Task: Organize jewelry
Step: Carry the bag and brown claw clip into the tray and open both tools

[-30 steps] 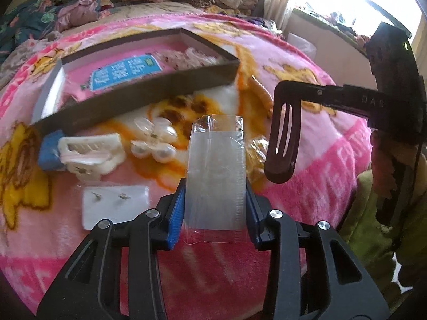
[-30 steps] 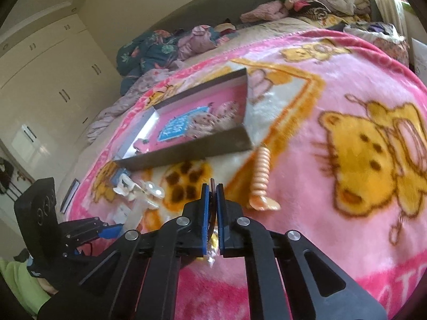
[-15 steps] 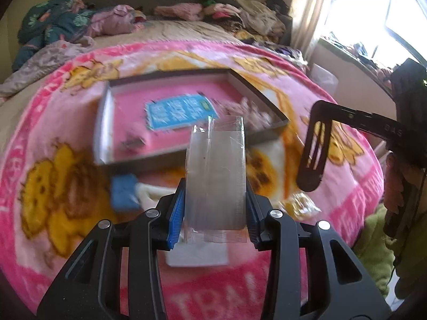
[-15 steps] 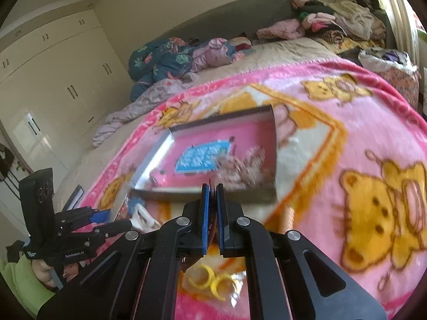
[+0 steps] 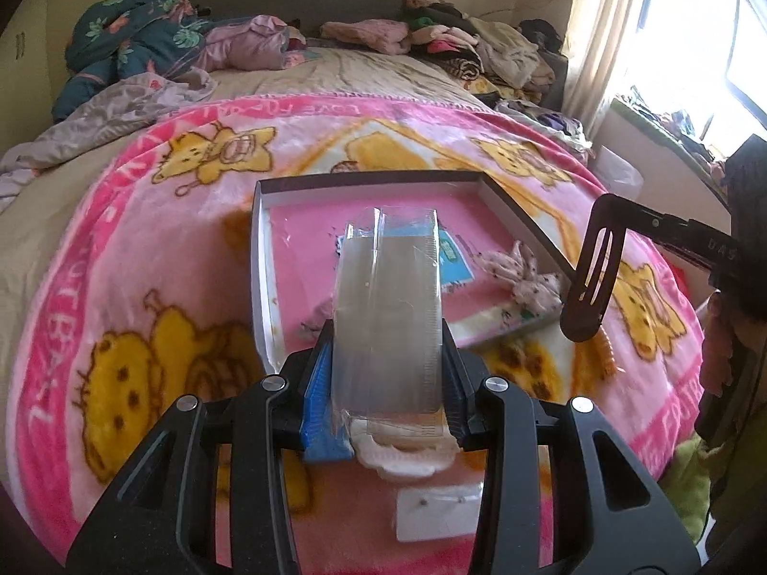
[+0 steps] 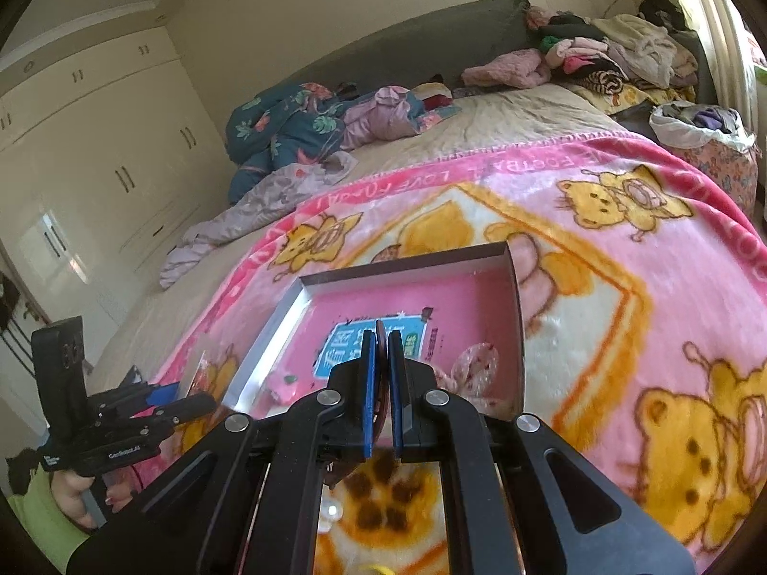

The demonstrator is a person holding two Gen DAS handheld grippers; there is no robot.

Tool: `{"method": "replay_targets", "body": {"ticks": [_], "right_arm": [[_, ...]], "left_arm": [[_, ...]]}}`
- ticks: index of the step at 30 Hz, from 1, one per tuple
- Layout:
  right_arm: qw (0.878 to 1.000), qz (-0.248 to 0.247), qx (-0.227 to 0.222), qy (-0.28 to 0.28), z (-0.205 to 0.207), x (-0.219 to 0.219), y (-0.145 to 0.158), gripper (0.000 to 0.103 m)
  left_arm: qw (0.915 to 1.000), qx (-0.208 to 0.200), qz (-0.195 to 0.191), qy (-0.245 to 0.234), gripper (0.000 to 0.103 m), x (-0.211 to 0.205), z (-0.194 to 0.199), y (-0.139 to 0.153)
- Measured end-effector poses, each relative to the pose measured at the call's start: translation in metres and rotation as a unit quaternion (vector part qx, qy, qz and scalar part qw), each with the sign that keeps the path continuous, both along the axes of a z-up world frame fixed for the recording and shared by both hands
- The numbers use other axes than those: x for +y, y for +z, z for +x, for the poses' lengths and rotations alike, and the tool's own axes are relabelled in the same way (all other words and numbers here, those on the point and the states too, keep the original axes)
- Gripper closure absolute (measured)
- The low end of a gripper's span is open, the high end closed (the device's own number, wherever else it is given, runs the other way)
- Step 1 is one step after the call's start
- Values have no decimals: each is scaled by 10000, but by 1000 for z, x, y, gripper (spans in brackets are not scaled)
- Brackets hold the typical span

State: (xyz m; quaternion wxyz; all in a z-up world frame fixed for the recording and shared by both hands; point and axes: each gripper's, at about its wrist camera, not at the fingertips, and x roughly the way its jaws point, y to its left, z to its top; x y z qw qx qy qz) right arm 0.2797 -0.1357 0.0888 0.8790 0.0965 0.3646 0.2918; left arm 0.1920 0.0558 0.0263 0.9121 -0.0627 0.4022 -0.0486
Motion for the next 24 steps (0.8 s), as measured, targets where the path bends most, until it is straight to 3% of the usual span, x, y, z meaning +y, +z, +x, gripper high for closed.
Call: {"method": "replay_targets", "body": {"ticks": [24], "right_arm": [[9983,-229,311,-441,60,-5,-48,98]], "left_arm": [[9989,308,6,-361,72,-34,61,-36]]}}
